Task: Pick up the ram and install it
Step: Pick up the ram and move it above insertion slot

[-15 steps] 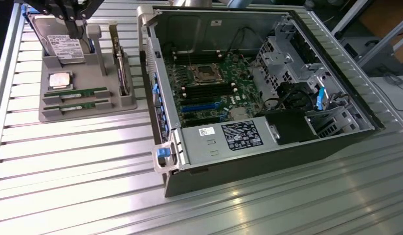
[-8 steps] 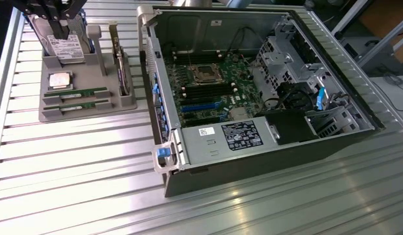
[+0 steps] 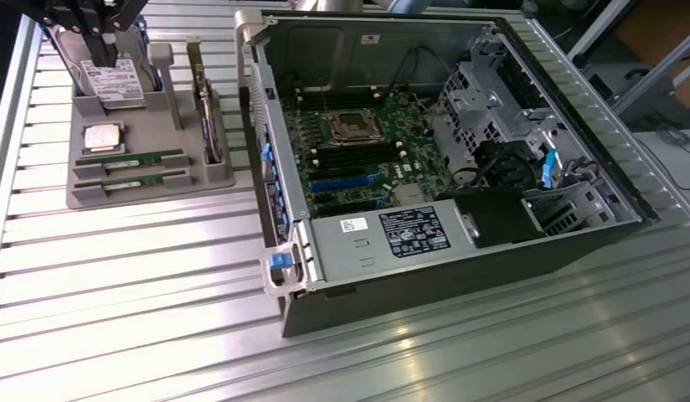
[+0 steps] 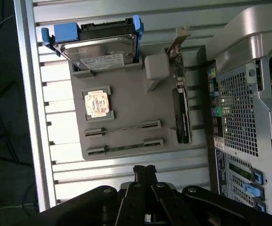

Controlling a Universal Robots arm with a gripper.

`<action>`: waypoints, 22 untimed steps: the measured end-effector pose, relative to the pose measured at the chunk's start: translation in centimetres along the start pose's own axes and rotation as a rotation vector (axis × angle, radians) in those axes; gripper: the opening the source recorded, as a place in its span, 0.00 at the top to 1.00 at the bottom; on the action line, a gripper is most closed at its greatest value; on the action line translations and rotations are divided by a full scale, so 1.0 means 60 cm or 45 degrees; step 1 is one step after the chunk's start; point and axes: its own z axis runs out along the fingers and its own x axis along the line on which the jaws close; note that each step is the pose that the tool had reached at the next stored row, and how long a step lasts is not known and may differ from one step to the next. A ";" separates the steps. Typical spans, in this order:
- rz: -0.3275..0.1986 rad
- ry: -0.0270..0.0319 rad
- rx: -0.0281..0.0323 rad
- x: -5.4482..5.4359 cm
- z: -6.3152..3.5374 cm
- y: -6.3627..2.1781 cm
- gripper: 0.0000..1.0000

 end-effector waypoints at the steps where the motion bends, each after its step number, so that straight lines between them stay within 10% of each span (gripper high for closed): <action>1: -0.033 0.0015 -0.0009 0.000 0.000 0.000 0.89; 22: -0.649 0.0291 -0.0176 0.001 0.000 0.000 0.89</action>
